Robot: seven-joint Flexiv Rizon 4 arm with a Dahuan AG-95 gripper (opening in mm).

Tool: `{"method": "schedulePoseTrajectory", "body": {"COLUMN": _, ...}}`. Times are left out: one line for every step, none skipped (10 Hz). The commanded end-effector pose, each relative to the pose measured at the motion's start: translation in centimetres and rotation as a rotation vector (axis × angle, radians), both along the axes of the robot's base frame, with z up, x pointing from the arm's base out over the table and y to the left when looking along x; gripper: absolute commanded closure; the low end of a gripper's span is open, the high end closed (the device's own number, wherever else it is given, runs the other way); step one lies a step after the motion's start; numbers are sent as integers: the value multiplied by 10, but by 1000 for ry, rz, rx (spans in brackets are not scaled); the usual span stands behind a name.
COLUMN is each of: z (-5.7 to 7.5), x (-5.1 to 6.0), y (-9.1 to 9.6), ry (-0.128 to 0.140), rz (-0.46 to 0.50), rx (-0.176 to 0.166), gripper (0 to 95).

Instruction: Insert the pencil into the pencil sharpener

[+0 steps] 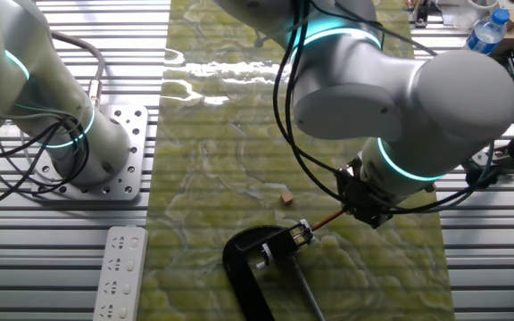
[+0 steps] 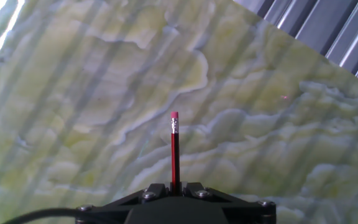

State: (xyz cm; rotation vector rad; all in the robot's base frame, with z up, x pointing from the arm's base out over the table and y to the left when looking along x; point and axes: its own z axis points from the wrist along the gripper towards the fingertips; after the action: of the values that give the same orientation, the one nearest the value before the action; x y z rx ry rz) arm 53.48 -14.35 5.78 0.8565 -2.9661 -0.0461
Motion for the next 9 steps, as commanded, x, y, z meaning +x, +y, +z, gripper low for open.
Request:
{"method": "schedulePoseTrajectory", "body": {"z": -1, "x": -3, "y": 0, "ry": 4, "rz": -15, "rx": 6, "gripper": 950}}
{"method": "schedulePoseTrajectory", "body": {"z": -1, "x": -6, "y": 0, "ry": 5, "rz": -19, "rx": 4, "gripper": 950}}
{"method": "schedulePoseTrajectory", "body": {"z": -2, "x": -8, "y": 0, "ry": 7, "rz": -20, "rx": 2, "gripper": 950}}
{"method": "schedulePoseTrajectory", "body": {"z": -1, "x": -10, "y": -1, "ry": 9, "rz": -20, "rx": 2, "gripper": 950}}
{"method": "schedulePoseTrajectory", "body": {"z": -1, "x": -11, "y": -2, "ry": 9, "rz": -18, "rx": 1, "gripper": 950}}
{"method": "schedulePoseTrajectory", "body": {"z": 1, "x": -14, "y": -4, "ry": 12, "rz": -15, "rx": 1, "gripper": 950}}
{"method": "schedulePoseTrajectory", "body": {"z": 1, "x": -15, "y": -5, "ry": 13, "rz": -13, "rx": 1, "gripper": 950}}
{"method": "schedulePoseTrajectory", "body": {"z": 2, "x": -16, "y": -5, "ry": 13, "rz": -13, "rx": 1, "gripper": 950}}
{"method": "schedulePoseTrajectory", "body": {"z": 1, "x": -18, "y": -6, "ry": 12, "rz": -13, "rx": 1, "gripper": 950}}
